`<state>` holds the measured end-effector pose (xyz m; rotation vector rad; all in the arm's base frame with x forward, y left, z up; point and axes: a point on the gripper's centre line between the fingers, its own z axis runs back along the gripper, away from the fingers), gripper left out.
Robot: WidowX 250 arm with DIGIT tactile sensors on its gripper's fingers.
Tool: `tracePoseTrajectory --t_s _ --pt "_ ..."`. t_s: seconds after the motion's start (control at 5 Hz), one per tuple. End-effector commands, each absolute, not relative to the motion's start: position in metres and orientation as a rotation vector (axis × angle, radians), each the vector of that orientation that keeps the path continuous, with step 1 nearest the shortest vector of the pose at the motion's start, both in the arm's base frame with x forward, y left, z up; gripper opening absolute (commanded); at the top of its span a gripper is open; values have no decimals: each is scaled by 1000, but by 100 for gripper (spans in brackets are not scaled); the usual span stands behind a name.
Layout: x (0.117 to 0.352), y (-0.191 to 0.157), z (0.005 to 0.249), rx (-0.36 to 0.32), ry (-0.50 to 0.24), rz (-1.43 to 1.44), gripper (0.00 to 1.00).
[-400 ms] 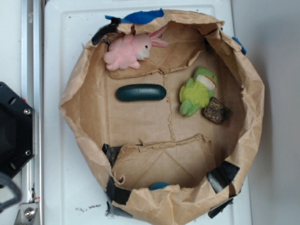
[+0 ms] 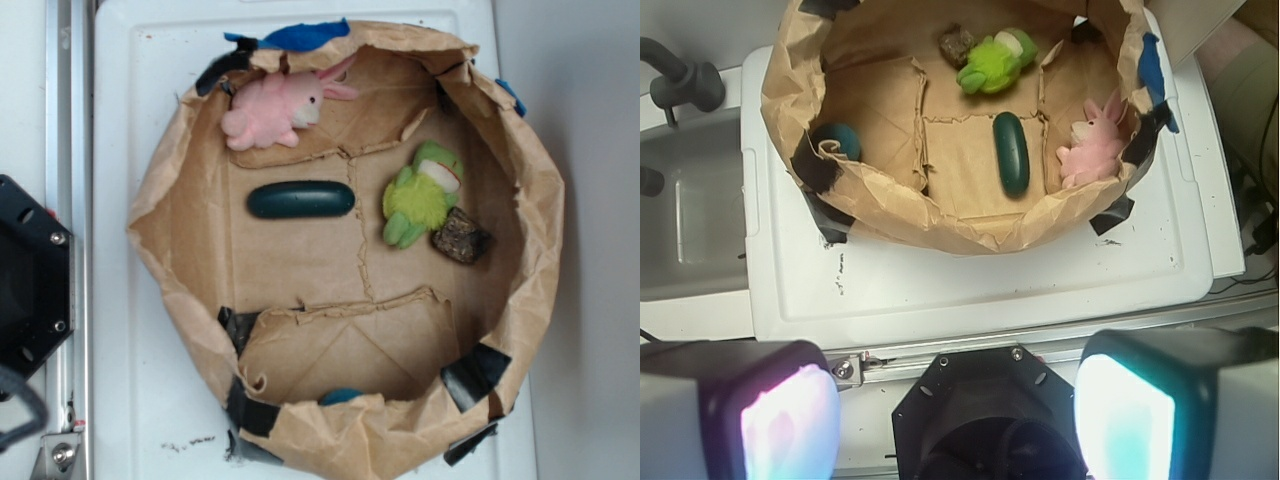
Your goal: Grab the pink bunny.
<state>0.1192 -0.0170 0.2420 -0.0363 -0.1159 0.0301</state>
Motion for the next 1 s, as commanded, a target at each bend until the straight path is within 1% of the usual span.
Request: tracePoseTrajectory --t_s 0.0,0.2,0.4,0.6,0.8 --pt "184 6 222 20 -144 75 100" --pt "216 29 215 15 -152 140 100" --pt "237 45 196 18 -137 212 100" --pt "235 44 176 21 -142 287 100" --pt "237 29 155 23 -121 453 100"
